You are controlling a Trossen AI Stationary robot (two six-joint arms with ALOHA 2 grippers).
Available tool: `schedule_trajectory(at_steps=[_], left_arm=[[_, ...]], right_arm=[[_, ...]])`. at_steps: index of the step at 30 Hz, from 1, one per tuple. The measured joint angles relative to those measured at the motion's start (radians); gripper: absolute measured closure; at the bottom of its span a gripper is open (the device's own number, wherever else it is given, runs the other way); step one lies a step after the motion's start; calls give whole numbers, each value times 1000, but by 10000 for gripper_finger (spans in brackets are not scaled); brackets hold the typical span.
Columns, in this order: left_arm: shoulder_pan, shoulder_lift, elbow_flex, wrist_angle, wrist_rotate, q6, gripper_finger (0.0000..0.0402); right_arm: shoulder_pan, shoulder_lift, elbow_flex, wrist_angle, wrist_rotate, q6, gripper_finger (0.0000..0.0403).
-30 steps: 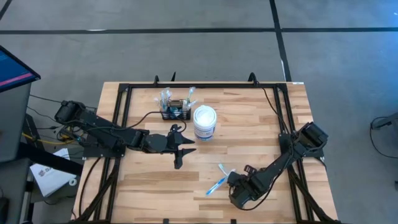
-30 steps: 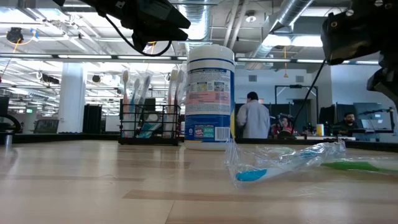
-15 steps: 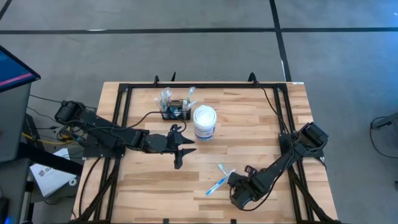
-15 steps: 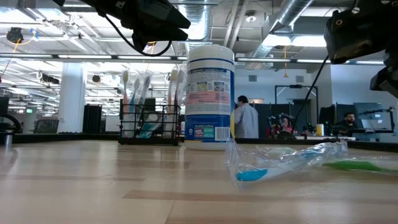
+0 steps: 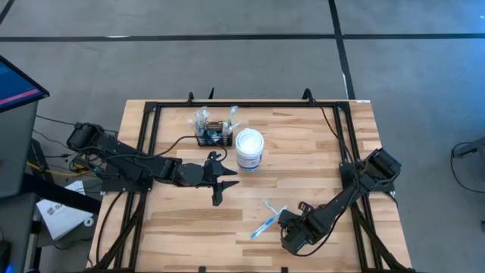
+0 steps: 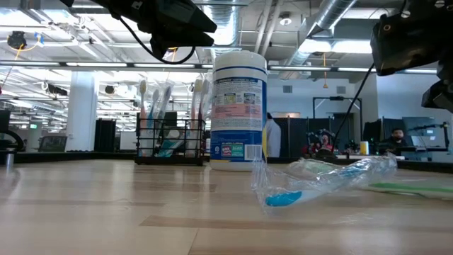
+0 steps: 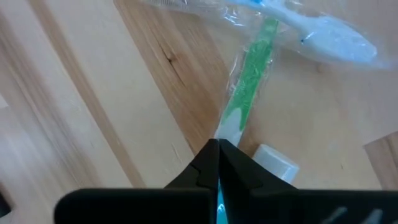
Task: Pick & Place toothbrushing station
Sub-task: Put the green toothbrush into the mesh organizer
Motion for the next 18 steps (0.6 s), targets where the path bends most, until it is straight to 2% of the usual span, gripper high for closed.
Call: schedule_trajectory(at_steps=[6,18], left_arm=[[0,0,0,0,0,0,259],[0,0,0,0,0,0,259]], right_arm=[[0,6,46,-47,23,-57,403],[0,5,231,-299,230,-85,403]])
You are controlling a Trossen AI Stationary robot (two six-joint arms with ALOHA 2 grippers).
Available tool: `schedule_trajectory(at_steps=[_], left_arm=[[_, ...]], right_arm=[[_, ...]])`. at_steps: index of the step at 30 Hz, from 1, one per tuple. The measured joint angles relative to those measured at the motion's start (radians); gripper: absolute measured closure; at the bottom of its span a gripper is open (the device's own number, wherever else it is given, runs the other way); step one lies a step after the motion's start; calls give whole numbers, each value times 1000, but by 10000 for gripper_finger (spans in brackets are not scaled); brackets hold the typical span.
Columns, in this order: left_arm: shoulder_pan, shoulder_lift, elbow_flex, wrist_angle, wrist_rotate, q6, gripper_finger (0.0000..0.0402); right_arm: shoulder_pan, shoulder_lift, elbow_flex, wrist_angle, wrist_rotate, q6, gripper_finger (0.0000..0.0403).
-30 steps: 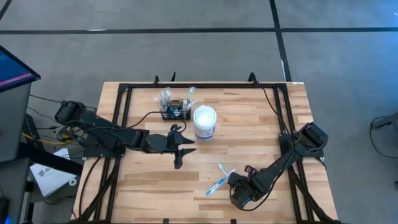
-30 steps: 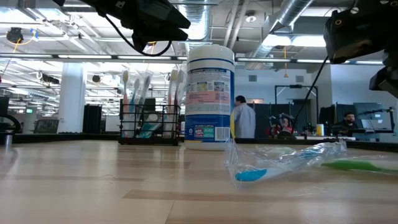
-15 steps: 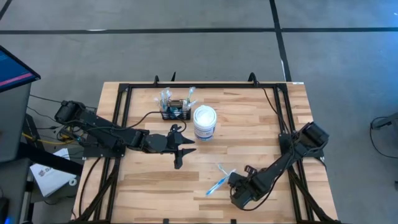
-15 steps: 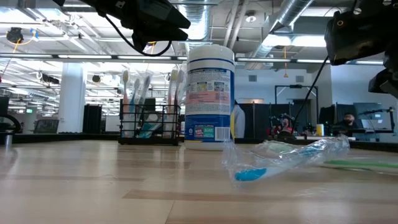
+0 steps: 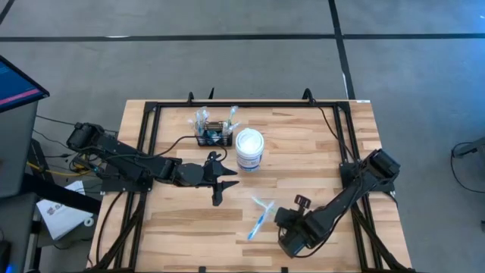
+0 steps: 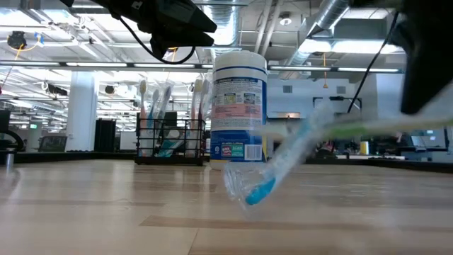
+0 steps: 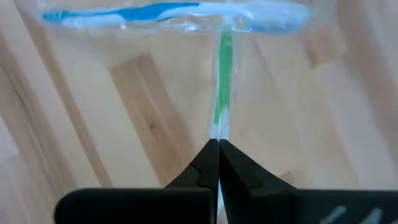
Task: Pick & Place toothbrushing station
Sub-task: Put the green toothbrush into the mesh organizer
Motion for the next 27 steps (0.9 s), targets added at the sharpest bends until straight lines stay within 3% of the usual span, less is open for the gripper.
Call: schedule_trajectory(at_steps=[17,27], left_arm=[[0,0,0,3,0,0,259],[0,0,0,36,-4,0,259]], right_arm=[[0,-2,193,-227,345,-16,403],[6,-2,269,-339,474,29,403]])
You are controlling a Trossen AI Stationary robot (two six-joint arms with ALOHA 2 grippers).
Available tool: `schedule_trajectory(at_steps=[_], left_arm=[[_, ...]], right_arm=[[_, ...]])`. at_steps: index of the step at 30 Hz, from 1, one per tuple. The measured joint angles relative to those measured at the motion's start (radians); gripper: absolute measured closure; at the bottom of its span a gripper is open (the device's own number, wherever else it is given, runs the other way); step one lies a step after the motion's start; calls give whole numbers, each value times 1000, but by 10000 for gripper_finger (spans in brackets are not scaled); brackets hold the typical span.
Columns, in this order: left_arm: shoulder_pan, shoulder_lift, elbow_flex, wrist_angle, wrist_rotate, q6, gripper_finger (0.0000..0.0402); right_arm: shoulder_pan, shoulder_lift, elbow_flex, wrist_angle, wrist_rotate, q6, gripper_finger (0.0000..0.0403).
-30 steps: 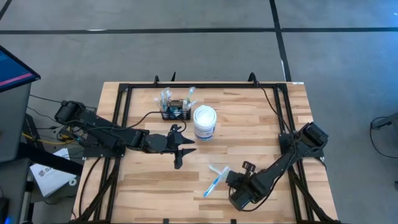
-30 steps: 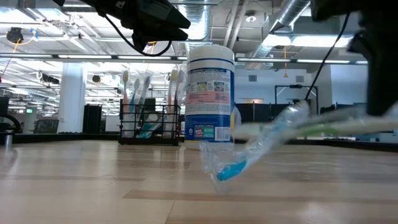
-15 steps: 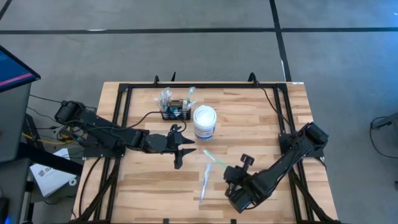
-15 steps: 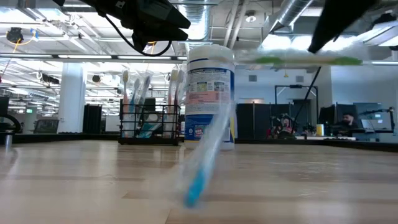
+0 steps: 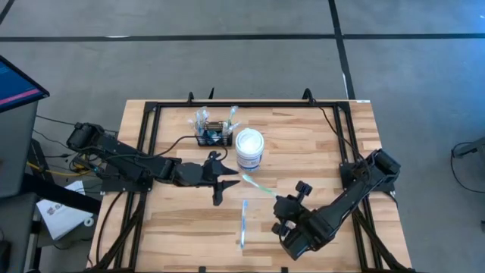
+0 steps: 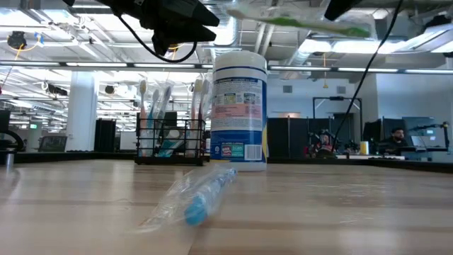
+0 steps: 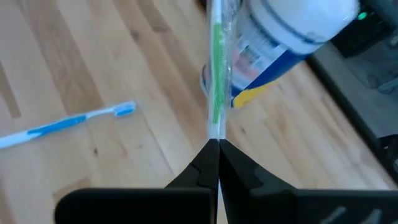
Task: Pick & Place toothbrushing station
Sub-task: Put the green toothbrush into the mesh organizer
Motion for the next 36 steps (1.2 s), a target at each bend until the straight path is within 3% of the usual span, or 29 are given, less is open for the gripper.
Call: schedule_trajectory(at_steps=[9,18,36], left_arm=[[-12,0,0,204,14,101,259],[-14,0,0,385,195,202,259],[26,29,1,592,212,263,259]], right_arm=[[38,0,67,-66,151,50,403],[67,-2,106,-87,278,51,403],[31,-2,133,-60,365,13,403]])
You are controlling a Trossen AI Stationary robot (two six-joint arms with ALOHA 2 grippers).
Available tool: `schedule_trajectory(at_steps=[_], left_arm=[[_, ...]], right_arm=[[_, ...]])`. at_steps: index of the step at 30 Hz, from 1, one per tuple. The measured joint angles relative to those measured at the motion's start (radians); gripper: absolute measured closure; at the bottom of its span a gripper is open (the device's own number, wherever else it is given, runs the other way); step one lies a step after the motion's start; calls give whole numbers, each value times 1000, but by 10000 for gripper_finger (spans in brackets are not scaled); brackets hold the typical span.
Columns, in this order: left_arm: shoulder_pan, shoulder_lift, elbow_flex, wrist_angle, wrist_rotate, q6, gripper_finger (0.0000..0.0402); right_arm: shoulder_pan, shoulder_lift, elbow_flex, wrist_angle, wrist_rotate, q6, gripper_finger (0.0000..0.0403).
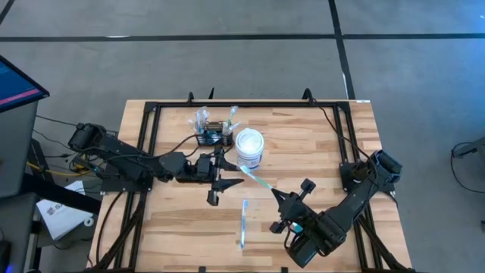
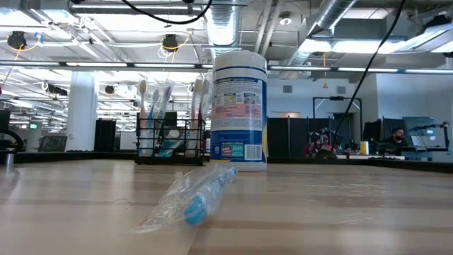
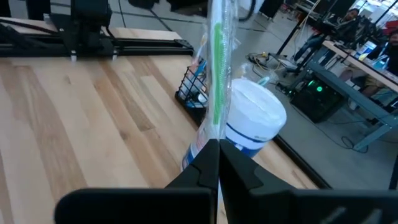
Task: Pick & Place toothbrushing station
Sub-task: Put the green toothbrush into the mesh organizer
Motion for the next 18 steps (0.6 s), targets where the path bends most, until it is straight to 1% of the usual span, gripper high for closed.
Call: schedule_trajectory(at_steps=[2,4,9,18], left_arm=[[1,38,0,74,1,0,259],[8,71,0,114,0,0,259],[22,122,0,192,0,0,259],[22,130,0,280,17,26,259]], right_arm=[[-11,0,0,31,5,-39,403],[-20,0,0,56,4,-79,403],[-32,0,0,65,3,-95,403],[-33,0,0,65,0,-94,403]])
